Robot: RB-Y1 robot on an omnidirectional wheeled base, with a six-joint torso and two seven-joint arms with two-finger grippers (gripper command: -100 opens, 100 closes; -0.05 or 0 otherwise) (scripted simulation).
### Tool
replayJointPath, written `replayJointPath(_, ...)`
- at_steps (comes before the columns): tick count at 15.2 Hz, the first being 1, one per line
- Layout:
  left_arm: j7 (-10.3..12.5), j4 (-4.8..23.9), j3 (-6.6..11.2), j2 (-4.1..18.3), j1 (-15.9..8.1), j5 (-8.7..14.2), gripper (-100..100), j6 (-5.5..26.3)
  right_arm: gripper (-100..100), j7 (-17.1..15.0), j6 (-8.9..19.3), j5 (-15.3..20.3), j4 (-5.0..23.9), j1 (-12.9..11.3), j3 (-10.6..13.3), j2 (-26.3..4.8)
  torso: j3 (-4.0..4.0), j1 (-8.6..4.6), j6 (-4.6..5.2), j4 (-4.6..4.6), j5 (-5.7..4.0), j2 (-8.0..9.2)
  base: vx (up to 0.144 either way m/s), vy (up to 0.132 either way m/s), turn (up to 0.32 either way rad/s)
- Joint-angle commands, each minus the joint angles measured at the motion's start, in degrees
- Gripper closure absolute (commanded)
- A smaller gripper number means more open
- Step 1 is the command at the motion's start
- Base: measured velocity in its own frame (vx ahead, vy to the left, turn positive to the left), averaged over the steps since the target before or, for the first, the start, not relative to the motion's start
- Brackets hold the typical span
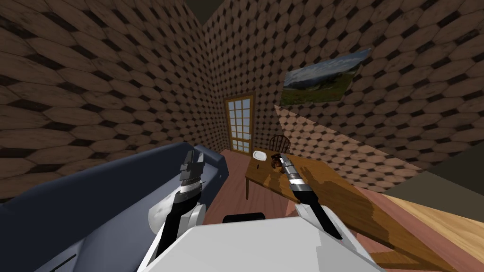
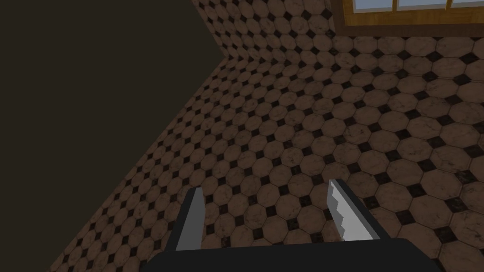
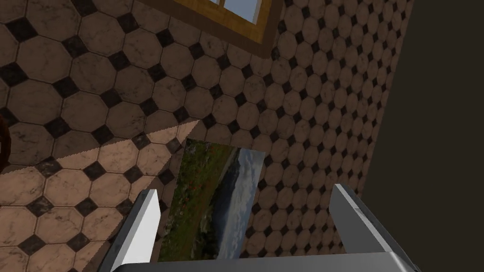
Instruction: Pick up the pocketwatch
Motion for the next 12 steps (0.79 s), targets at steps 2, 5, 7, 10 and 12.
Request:
replayJointPath(2, 0.0, 0.0, 0.00, 0.0, 0.0, 0.0, 0, 0.0, -100, 1.2, 1.4, 4.1, 2.9, -0.4, -0.2, -1.4, -0.01, 0.04, -0.01, 0.00, 0.00, -0.02, 0.046, 0.109, 0.072)
replayJointPath(5, 0.0, 0.0, 0.00, 0.0, 0.0, 0.0, 0, 0.0, -100, 1.9, 2.7, 6.8, 4.9, -0.7, -0.7, -2.7, -0.04, -0.01, -0.01, -0.02, 0.00, -0.08, 0.047, 0.085, 0.072)
replayJointPath(7, 0.0, 0.0, 0.00, 0.0, 0.0, 0.0, 0, 0.0, -100, 2.6, 4.1, 9.8, 7.0, -1.0, -1.1, -3.9, -0.02, -0.10, -0.01, -0.01, -0.02, -0.03, 0.039, 0.080, 0.080)
replayJointPath(10, 0.0, 0.0, 0.00, 0.0, 0.0, 0.0, 0, 0.0, -100, 3.3, 5.6, 12.9, 9.2, -1.3, -1.6, -5.0, -0.03, -0.04, -0.01, -0.01, -0.01, -0.06, 0.045, 0.086, 0.084)
replayJointPath(12, 0.0, 0.0, 0.00, 0.0, 0.0, 0.0, 0, 0.0, -100, 4.0, 7.1, 15.7, 11.4, -1.7, -2.0, -6.2, -0.02, -0.08, -0.01, -0.01, -0.02, -0.03, 0.042, 0.084, 0.080)
